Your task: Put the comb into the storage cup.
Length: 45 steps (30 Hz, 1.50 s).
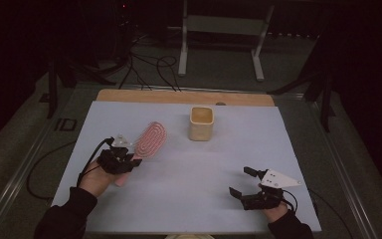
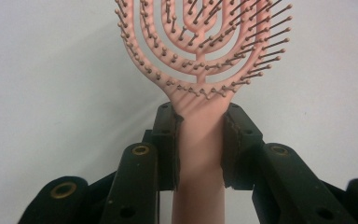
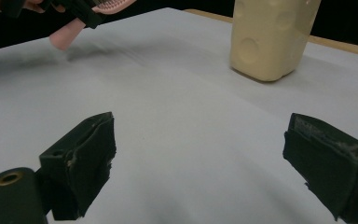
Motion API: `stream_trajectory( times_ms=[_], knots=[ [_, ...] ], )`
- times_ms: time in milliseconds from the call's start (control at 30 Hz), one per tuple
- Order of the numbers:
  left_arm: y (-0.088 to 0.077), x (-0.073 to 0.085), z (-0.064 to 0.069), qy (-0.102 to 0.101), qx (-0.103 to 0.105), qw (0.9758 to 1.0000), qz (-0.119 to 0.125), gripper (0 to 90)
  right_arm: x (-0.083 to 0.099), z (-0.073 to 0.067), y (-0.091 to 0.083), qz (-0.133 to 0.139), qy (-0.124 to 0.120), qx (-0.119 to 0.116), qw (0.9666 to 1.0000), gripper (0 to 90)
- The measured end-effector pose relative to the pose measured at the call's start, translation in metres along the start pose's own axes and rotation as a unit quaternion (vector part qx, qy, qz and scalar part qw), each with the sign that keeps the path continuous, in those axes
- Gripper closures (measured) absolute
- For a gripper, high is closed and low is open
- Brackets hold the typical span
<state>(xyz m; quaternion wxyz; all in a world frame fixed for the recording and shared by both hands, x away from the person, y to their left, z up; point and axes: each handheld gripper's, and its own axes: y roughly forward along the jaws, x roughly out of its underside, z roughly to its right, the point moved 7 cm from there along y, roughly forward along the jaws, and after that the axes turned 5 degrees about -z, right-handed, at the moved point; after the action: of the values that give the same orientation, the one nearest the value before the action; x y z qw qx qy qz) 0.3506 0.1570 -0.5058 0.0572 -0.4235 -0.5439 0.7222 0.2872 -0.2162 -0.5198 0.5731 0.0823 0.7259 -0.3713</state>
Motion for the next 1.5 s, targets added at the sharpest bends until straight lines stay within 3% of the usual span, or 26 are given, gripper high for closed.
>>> stream_trajectory(
  times_ms=[267, 300, 600, 733, 833, 1000, 1200, 1333, 1500],
  knots=[
    [-0.001, -0.006, 0.008, 0.004, -0.007, 0.9993, 0.037, 70.9, 0.000, 0.000, 0.000, 0.000, 0.000, 0.000, 1.0000, 8.9],
    [-0.002, -0.009, 0.011, 0.001, -0.004, 0.9986, 0.053, 70.9, 0.000, 0.000, 0.000, -0.001, -0.001, -0.001, 1.0000, 8.9],
    [-0.003, -0.017, 0.029, -0.001, 0.011, 0.9955, 0.094, 70.8, 0.000, -0.001, 0.000, -0.001, -0.001, -0.001, 1.0000, 8.9],
    [-0.005, -0.018, 0.034, -0.004, 0.001, 0.9938, 0.111, 70.8, 0.000, -0.001, 0.000, -0.001, 0.000, -0.001, 1.0000, 8.9],
    [-0.006, -0.018, 0.035, -0.006, 0.002, 0.9929, 0.119, 70.8, 0.000, -0.001, 0.000, -0.002, -0.001, -0.001, 1.0000, 8.9],
    [-0.006, -0.014, 0.037, 0.001, -0.021, 0.9924, 0.122, 70.8, 0.000, 0.000, 0.000, -0.002, 0.002, -0.001, 1.0000, 8.9],
    [-0.005, -0.007, 0.040, -0.009, -0.024, 0.9899, 0.140, 70.8, 0.000, 0.001, 0.001, 0.000, 0.004, -0.001, 1.0000, 8.9],
    [-0.005, -0.003, 0.042, -0.001, -0.039, 0.9892, 0.141, 70.8, 0.000, 0.002, 0.001, 0.001, 0.005, 0.001, 1.0000, 8.9],
    [-0.002, 0.005, 0.044, -0.006, -0.043, 0.9885, 0.145, 70.8, -0.001, 0.002, 0.001, 0.003, 0.007, 0.004, 1.0000, 8.9]
  ],
)
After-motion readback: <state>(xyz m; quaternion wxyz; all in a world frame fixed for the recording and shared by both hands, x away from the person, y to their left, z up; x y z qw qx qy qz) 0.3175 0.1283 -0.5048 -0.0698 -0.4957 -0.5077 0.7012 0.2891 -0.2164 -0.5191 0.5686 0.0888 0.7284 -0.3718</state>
